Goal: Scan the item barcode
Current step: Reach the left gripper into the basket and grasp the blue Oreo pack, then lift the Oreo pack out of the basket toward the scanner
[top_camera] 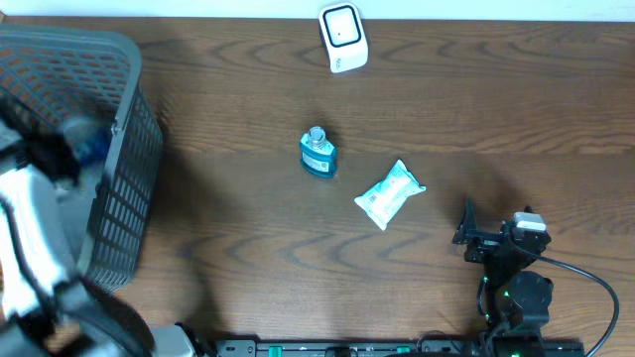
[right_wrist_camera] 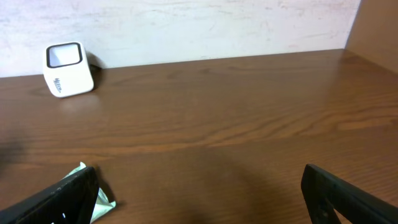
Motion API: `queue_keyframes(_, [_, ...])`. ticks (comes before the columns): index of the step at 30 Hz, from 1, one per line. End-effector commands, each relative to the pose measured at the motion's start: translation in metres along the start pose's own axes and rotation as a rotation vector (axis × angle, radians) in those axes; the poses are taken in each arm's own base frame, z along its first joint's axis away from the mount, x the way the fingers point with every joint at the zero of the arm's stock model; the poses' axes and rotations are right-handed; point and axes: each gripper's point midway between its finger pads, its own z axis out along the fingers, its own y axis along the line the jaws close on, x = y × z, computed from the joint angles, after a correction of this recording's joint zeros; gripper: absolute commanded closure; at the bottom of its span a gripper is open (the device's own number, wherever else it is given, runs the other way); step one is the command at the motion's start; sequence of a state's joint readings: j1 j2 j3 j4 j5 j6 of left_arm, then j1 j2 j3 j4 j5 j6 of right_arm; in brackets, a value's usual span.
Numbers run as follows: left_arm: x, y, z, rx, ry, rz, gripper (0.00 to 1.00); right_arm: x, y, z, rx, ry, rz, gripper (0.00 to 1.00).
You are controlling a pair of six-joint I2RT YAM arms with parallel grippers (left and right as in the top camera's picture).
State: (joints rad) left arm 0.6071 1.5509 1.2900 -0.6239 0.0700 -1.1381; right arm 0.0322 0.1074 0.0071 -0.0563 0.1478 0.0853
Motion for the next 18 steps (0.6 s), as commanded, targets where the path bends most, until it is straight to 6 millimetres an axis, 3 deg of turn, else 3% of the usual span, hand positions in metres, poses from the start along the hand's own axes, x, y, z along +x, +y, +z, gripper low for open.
queue_keyframes(1, [-0.020, -0.058, -0.097, 0.268, -0.102, 0.049, 0.93, 0.001, 0.001, 0.000, -0.005, 0.004, -0.014, 0.01])
queue_keyframes(6, [-0.021, -0.082, -0.197, 0.510, -0.165, 0.061, 0.93, 0.001, 0.001, 0.000, -0.005, 0.003, -0.014, 0.01])
queue_keyframes(9, [0.012, -0.085, -0.231, 0.620, -0.048, 0.119, 0.93, 0.001, 0.001, 0.000, -0.005, 0.004, -0.014, 0.01])
queue_keyframes(12, [0.062, -0.082, -0.246, 0.667, 0.104, 0.277, 0.93, 0.001, 0.001, 0.000, -0.005, 0.004, -0.014, 0.01])
queue_keyframes(18, [0.165, -0.061, -0.231, 0.625, 0.282, 0.798, 0.92, 0.001, 0.001, 0.000, -0.005, 0.004, -0.014, 0.01])
